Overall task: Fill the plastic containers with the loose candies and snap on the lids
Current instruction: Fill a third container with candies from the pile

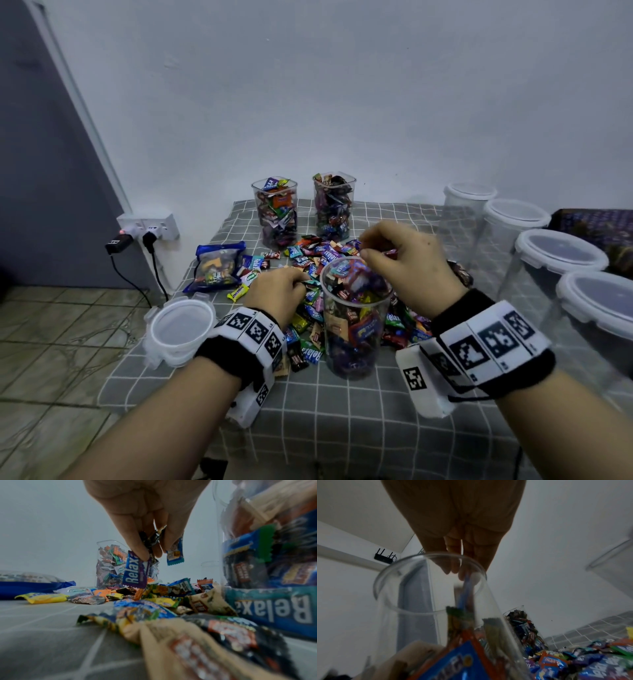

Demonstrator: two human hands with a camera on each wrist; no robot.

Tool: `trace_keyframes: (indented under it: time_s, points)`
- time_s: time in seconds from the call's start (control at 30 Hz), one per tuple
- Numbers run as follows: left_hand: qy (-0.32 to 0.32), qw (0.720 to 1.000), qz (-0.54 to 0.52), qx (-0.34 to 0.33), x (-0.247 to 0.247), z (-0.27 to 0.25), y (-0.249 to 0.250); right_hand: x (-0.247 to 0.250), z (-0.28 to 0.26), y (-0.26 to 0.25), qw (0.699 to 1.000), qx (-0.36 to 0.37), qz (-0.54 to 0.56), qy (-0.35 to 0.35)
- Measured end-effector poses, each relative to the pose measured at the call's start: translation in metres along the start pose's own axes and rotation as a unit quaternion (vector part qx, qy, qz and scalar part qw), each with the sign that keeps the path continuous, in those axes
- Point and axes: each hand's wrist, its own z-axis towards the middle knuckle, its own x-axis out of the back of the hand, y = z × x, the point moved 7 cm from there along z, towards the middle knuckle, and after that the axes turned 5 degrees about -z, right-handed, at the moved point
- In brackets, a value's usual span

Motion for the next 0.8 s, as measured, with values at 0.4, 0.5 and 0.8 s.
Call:
trace_keyframes:
  time_s: [0.4,0.5,0.8]
  points:
    - [0.074,0.985,-0.153,0.003,0.03,-0.008,-0.001,-0.049,-0.036,0.048,0.953,-0.134,0.208,-0.174]
    - [0.101,0.976,-0.192,-0.024,0.047,-0.009,0.013,-0.051,-0.038,0.052,0.952,-0.139,0.225,-0.157]
    - [0.059,0.915,-0.378,-0.125,0.079,-0.016,0.084,-0.049,-0.04,0.048,0.95,-0.13,0.243,-0.144]
